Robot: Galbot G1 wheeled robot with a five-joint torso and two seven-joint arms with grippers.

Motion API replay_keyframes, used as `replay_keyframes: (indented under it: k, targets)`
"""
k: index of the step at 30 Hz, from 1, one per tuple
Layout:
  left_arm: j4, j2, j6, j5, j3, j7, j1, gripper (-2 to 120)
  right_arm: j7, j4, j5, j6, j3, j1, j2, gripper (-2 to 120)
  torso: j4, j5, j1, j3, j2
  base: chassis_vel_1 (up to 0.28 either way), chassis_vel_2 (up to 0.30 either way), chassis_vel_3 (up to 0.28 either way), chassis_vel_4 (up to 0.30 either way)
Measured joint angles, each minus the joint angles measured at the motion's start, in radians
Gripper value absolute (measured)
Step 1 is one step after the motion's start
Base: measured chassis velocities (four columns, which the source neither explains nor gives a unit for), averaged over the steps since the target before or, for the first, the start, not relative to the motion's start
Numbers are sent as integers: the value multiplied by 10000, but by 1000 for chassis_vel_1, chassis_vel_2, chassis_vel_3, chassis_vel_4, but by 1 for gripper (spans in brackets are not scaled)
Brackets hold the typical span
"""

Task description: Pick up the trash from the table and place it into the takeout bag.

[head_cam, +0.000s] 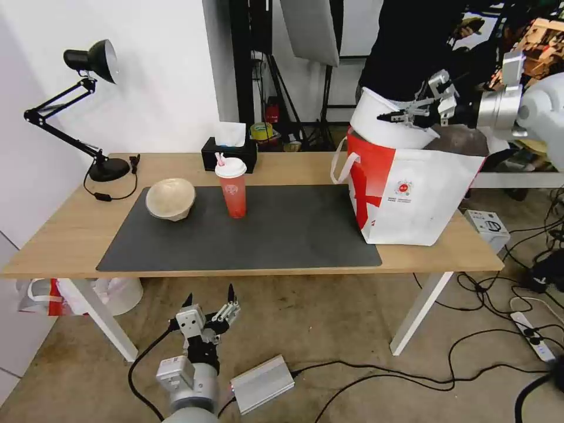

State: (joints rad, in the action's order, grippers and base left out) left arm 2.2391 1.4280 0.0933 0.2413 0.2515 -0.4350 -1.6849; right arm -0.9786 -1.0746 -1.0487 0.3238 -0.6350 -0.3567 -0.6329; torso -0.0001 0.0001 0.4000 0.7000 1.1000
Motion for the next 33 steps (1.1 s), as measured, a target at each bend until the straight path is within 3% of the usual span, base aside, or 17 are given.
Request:
replay_keyframes:
  k: [16,30,33]
  targets:
    - [-141,78,6,-97,-92,1,42,100,-43,46,227,-100,485,421,-125,0,1,0,0,0,0,0,0,0,0]
    - [-190,28,3,-58,93,5,79,100,-95,62,173,-177,553,402,-128,49,2,-1,0,0,0,0,0,0,0]
    - [-188,56,-6,-66,73,6,8,100,-169,95,181,-177,530,366,-122,65,0,0,0,0,0,0,0,0,0]
